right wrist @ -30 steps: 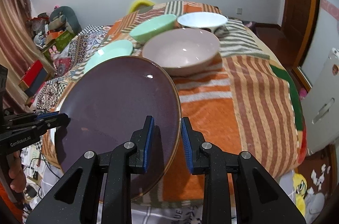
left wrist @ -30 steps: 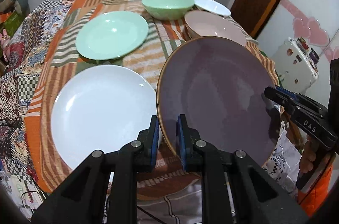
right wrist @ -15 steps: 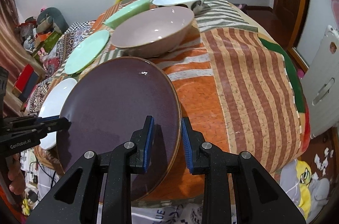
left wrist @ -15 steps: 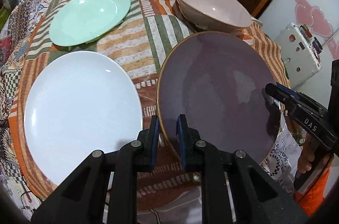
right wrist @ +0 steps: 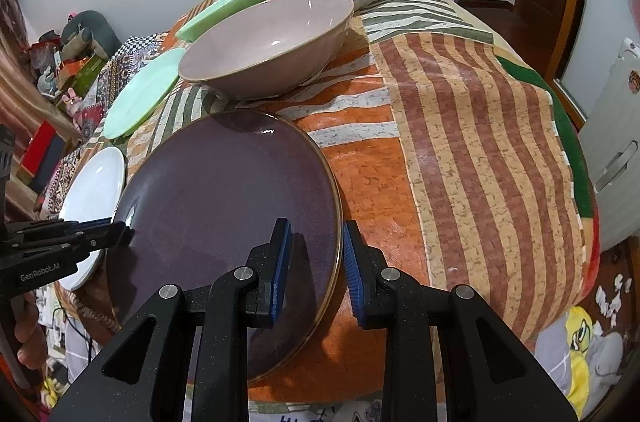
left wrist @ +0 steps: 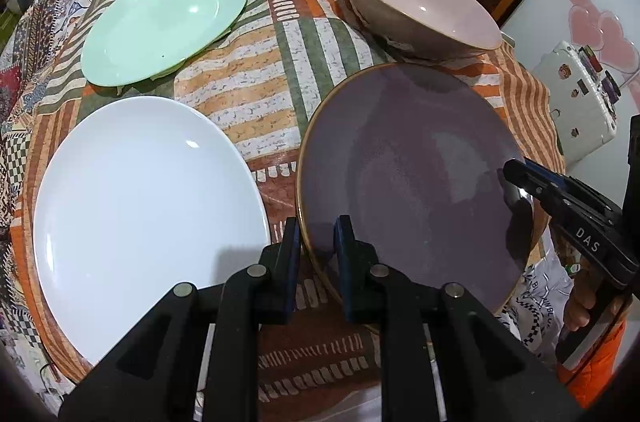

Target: Organize plates and bowls

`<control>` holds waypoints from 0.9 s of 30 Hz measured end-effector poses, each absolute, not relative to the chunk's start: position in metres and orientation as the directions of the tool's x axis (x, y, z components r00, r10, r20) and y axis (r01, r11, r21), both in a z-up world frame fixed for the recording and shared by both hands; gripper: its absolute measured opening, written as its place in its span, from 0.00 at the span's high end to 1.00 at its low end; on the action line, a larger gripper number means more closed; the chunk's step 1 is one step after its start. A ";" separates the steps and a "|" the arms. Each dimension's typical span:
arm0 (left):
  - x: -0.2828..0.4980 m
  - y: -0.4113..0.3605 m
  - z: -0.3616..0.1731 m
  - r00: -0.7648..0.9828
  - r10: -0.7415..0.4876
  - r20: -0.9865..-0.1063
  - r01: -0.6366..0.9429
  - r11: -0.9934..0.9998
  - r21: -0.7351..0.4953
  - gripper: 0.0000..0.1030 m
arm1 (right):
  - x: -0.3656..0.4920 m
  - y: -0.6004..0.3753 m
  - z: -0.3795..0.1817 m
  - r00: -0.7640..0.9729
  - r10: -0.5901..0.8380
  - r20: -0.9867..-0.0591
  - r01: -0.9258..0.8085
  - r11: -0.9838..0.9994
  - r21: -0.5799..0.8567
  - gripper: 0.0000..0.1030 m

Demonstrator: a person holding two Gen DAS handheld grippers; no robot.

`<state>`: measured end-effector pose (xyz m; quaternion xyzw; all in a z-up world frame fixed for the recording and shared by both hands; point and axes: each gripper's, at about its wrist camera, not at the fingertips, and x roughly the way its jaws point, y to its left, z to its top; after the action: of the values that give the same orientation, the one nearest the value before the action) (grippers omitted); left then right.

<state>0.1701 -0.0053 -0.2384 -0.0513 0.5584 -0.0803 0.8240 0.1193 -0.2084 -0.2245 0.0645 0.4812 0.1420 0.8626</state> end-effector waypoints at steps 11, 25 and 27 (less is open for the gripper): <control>0.162 -0.002 -0.225 0.417 -0.203 -0.886 0.064 0.979 -0.195 0.84 | 0.116 -0.206 -0.218 0.510 0.292 -0.809 -0.190 0.956 0.226 0.75; 0.113 0.015 -0.151 0.606 -0.160 -0.779 0.045 0.985 -0.167 0.47 | 0.088 -0.201 -0.153 0.640 0.309 -0.704 -0.248 0.950 0.191 0.55; 0.106 0.022 -0.141 0.629 -0.143 -0.764 0.036 0.987 -0.156 0.44 | 0.085 -0.193 -0.145 0.656 0.318 -0.685 -0.264 0.946 0.187 0.50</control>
<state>0.1059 0.0223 -0.1414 -0.0628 0.4279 -0.0497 0.9003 0.0846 -0.1929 -0.1452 0.0353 0.3829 0.1599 0.9091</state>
